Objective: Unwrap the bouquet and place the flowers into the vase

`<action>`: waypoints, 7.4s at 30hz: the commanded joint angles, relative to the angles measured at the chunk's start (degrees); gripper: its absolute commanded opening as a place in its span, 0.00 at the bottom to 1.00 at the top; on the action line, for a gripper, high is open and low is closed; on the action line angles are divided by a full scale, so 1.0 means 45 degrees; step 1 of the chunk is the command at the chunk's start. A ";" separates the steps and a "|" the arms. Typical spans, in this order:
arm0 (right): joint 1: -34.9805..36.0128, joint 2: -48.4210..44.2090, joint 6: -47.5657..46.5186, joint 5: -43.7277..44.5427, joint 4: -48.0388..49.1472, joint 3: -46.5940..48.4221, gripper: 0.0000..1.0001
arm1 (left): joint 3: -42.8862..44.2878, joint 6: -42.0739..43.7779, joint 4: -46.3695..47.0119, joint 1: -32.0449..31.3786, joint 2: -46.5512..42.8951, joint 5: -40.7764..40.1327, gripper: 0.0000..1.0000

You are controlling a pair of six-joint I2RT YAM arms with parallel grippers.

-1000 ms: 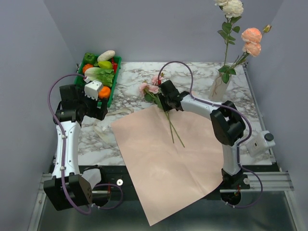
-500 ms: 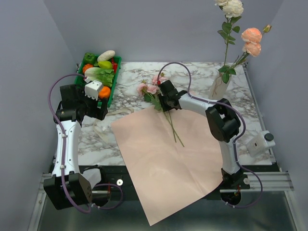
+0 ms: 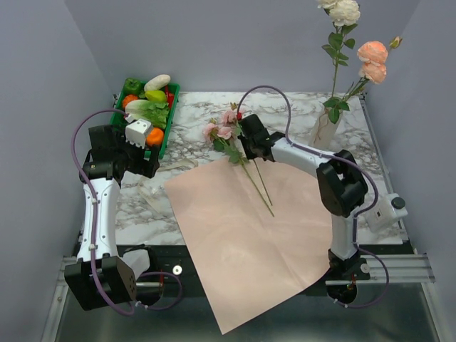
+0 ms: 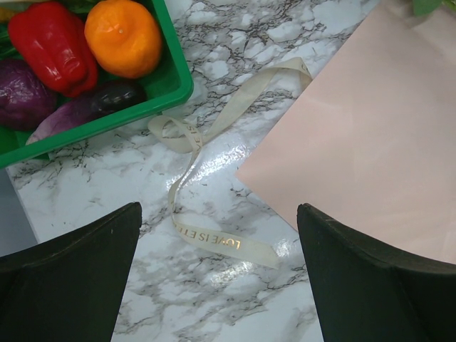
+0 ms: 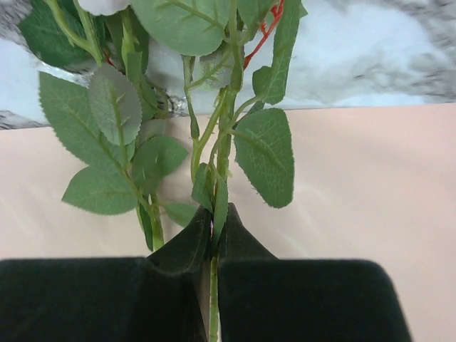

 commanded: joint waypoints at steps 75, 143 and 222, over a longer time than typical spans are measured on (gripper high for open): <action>-0.5940 -0.5491 -0.7250 0.3008 1.9522 -0.2563 0.01 | 0.0381 0.0224 0.0624 0.0226 0.1326 -0.0059 0.99; -0.4359 -0.8731 -0.1200 0.2444 0.1200 -0.0844 0.96 | 0.0478 0.0107 -0.0450 0.0226 -0.0158 0.0507 0.99; -0.1370 -0.5825 -0.1938 -0.2753 0.1556 -0.3913 0.72 | 0.0498 0.0263 -0.0665 0.0226 -0.0197 0.0254 0.99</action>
